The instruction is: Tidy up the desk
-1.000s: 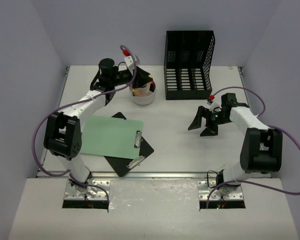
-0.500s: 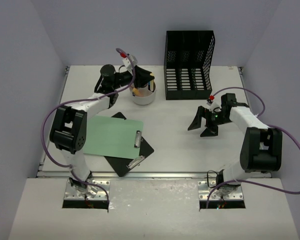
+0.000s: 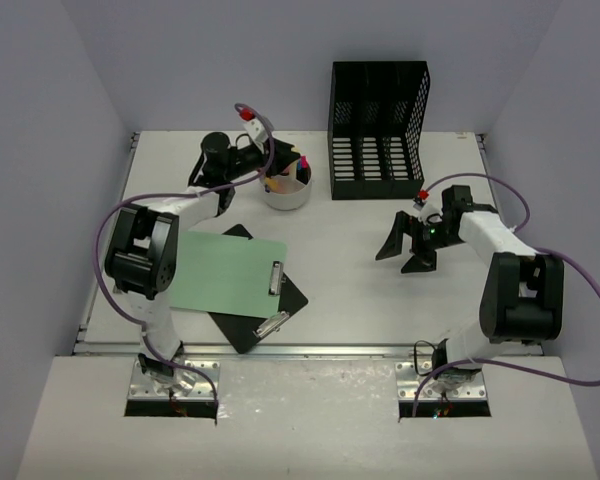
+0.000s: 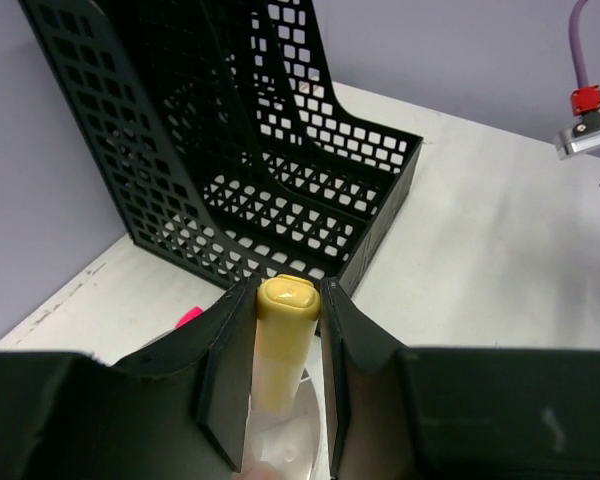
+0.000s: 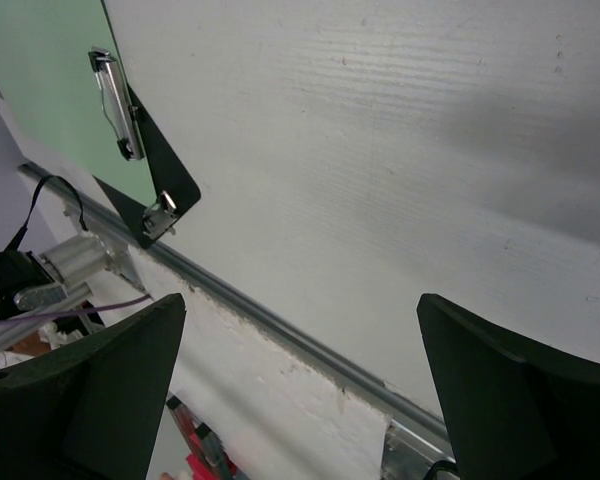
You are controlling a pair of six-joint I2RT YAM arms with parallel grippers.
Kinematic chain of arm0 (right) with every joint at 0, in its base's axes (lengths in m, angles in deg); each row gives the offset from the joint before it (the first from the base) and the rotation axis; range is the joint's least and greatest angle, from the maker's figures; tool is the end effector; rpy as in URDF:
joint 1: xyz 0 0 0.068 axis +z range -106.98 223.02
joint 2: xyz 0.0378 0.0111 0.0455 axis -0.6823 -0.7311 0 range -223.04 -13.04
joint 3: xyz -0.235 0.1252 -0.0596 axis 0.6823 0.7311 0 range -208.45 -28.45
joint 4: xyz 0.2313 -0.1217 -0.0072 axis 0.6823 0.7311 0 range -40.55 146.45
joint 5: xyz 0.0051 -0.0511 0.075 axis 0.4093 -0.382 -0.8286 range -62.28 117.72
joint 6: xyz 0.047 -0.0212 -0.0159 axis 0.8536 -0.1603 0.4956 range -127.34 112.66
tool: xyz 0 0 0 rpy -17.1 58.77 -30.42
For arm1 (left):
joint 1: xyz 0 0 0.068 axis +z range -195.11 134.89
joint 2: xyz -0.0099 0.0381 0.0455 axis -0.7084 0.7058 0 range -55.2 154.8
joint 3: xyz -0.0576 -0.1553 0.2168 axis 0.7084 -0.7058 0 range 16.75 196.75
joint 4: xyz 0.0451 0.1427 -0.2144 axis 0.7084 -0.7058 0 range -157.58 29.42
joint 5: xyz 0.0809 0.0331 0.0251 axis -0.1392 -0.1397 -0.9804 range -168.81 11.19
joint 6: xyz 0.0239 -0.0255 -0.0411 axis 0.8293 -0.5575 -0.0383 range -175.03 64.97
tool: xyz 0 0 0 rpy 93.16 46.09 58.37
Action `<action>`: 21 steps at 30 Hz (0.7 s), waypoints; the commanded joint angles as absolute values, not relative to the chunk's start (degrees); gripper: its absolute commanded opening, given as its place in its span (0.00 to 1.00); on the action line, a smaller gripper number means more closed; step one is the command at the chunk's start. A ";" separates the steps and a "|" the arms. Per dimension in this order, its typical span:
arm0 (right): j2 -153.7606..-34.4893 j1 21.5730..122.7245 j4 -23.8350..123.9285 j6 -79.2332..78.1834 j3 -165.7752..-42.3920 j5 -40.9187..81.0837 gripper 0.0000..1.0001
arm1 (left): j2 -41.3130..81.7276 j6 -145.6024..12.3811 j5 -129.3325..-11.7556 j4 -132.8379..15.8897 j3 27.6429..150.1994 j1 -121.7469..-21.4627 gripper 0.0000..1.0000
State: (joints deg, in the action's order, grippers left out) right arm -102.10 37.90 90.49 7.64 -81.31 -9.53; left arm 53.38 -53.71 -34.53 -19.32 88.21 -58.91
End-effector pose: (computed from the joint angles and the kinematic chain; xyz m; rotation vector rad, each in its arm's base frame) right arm 0.2724 -0.0027 0.1815 0.3876 2.7959 0.9744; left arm 0.4165 -0.1280 0.2708 0.8111 1.3404 -0.7482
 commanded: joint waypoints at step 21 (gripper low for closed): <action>-102.60 37.57 91.02 6.55 -84.35 -9.37 0.99 | 55.19 -52.30 -33.99 -17.34 86.19 -56.36 0.05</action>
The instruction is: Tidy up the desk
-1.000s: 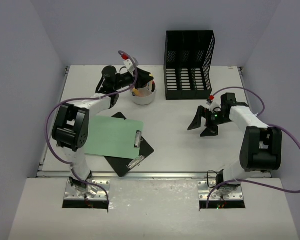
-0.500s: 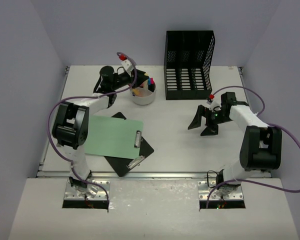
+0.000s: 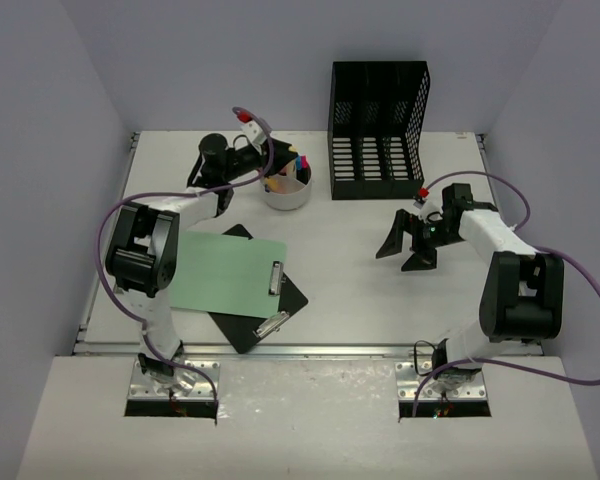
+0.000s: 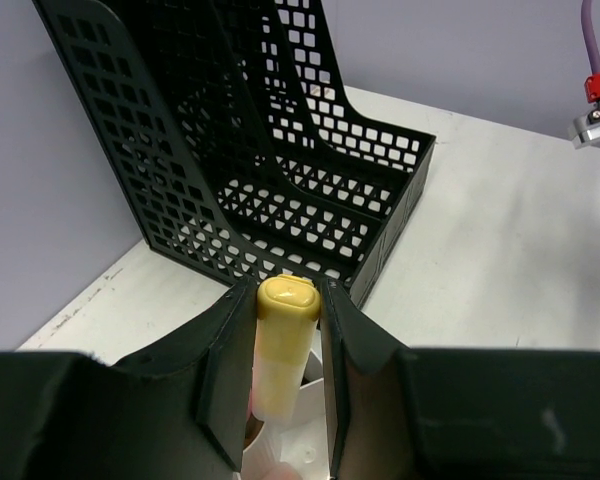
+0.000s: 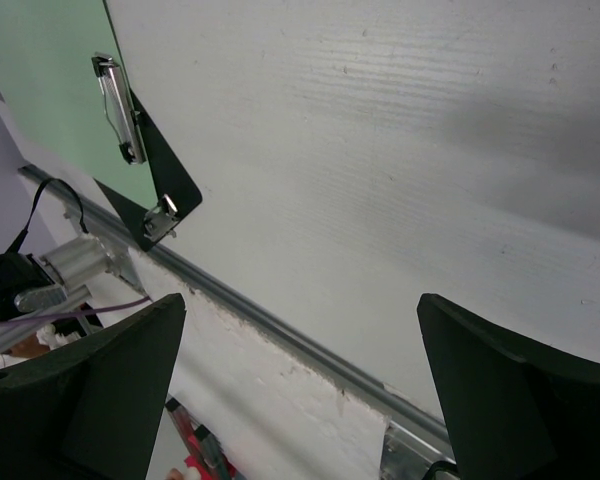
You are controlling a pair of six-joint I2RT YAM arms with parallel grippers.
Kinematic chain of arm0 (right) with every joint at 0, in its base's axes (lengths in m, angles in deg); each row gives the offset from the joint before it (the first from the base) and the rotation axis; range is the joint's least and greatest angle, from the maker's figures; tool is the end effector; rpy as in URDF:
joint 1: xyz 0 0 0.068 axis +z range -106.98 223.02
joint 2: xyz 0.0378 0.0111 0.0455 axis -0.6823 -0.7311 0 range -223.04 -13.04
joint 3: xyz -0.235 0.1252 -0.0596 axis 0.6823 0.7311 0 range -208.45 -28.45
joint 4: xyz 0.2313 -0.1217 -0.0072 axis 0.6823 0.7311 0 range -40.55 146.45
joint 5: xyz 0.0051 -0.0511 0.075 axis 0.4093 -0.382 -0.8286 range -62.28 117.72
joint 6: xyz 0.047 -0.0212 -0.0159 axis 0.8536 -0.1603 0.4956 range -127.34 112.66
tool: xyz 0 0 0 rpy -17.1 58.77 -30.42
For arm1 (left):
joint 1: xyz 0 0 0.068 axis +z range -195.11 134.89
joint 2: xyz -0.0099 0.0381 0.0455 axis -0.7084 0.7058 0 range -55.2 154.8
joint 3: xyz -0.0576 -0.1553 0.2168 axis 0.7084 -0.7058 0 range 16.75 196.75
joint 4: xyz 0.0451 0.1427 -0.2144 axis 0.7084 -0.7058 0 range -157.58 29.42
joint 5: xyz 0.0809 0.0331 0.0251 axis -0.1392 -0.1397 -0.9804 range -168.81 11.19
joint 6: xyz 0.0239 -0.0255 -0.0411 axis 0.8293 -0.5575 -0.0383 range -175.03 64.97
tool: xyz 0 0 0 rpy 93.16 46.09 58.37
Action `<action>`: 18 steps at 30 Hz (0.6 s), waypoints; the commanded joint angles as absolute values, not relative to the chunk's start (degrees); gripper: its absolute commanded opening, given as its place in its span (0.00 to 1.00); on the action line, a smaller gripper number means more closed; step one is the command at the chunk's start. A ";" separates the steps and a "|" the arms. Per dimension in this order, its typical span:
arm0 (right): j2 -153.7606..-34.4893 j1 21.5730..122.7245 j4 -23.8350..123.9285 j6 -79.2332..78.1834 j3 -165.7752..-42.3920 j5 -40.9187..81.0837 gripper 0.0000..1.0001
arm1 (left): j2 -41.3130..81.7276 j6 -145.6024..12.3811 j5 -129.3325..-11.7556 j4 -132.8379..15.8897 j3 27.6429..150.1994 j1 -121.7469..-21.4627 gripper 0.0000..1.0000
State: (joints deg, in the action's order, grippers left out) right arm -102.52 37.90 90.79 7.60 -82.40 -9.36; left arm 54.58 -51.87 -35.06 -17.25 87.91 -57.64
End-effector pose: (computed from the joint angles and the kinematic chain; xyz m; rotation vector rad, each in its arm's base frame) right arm 0.2760 -0.0031 0.1843 0.3834 2.7913 0.9687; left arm 0.4219 -0.1191 0.2640 0.8085 1.3249 -0.6954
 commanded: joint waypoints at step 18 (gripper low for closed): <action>-102.08 37.49 90.67 6.99 -83.21 -9.98 0.99 | 51.15 -51.69 -32.31 -15.23 81.35 -56.36 0.03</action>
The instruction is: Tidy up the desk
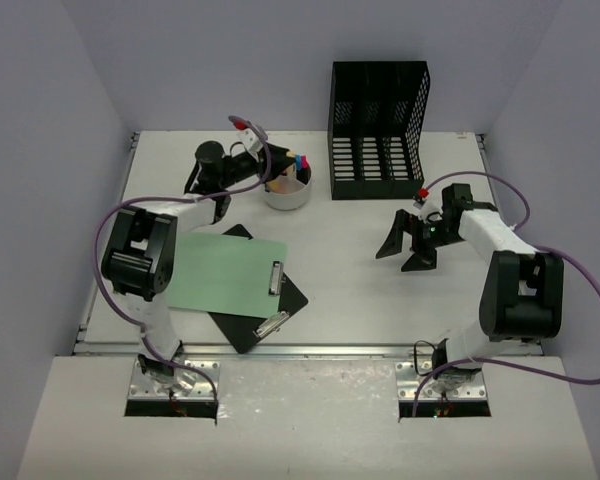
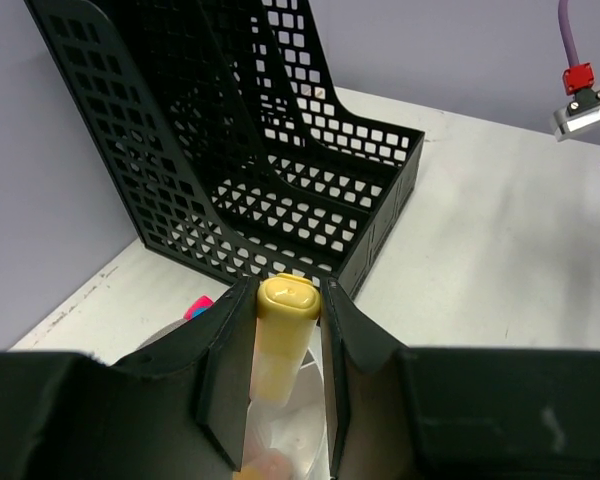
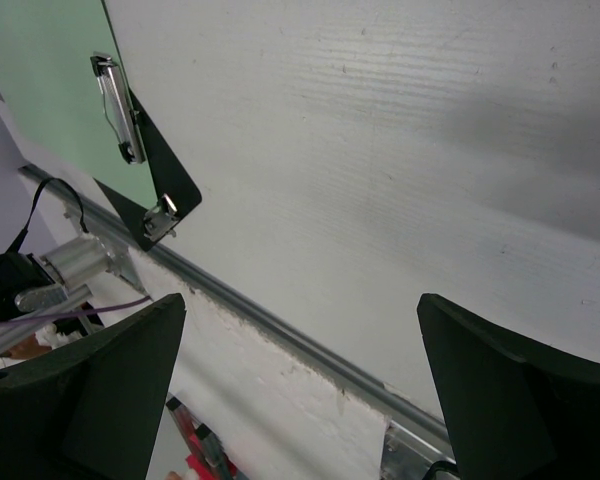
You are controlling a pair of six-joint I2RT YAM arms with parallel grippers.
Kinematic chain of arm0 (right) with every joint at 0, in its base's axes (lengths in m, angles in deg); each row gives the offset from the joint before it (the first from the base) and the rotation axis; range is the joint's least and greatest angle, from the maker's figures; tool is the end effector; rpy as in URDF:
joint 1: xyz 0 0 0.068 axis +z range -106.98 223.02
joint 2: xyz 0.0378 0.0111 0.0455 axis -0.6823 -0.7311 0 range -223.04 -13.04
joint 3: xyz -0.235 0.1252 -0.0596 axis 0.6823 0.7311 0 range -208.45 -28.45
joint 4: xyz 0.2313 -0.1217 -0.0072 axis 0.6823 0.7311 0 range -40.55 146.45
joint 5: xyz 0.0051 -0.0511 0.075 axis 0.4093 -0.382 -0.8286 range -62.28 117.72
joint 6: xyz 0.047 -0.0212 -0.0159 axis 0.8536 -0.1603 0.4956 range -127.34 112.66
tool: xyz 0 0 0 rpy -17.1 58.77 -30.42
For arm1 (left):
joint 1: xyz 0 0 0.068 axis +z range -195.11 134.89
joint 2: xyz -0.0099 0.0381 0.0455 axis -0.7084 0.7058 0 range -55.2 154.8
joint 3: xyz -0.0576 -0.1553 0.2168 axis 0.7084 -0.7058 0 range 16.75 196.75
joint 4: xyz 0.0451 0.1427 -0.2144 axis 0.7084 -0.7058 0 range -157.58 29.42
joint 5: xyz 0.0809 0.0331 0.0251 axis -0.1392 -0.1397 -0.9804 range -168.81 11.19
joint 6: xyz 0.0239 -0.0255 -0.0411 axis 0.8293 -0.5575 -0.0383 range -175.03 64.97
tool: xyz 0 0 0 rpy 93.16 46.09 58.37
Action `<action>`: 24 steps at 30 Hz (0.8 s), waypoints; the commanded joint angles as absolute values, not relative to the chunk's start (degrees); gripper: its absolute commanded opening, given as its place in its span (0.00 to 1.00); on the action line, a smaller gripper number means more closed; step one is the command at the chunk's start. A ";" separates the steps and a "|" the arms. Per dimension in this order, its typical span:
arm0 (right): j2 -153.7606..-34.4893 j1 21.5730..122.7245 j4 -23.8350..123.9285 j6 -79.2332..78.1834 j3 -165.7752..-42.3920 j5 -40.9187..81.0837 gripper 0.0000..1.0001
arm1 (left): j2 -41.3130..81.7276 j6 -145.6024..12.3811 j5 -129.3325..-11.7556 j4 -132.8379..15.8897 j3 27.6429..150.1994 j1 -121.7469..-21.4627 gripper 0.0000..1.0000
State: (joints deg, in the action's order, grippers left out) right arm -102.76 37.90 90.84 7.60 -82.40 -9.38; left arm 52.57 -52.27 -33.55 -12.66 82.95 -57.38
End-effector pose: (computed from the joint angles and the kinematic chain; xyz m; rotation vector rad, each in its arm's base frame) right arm 0.2762 -0.0031 0.1832 0.3864 2.7955 0.9703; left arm 0.4071 -0.1145 0.2581 0.8239 1.2939 -0.7064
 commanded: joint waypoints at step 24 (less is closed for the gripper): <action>-101.90 37.57 90.76 6.72 -83.21 -9.45 0.99 | 54.75 -54.50 -34.42 -15.14 83.37 -56.36 0.29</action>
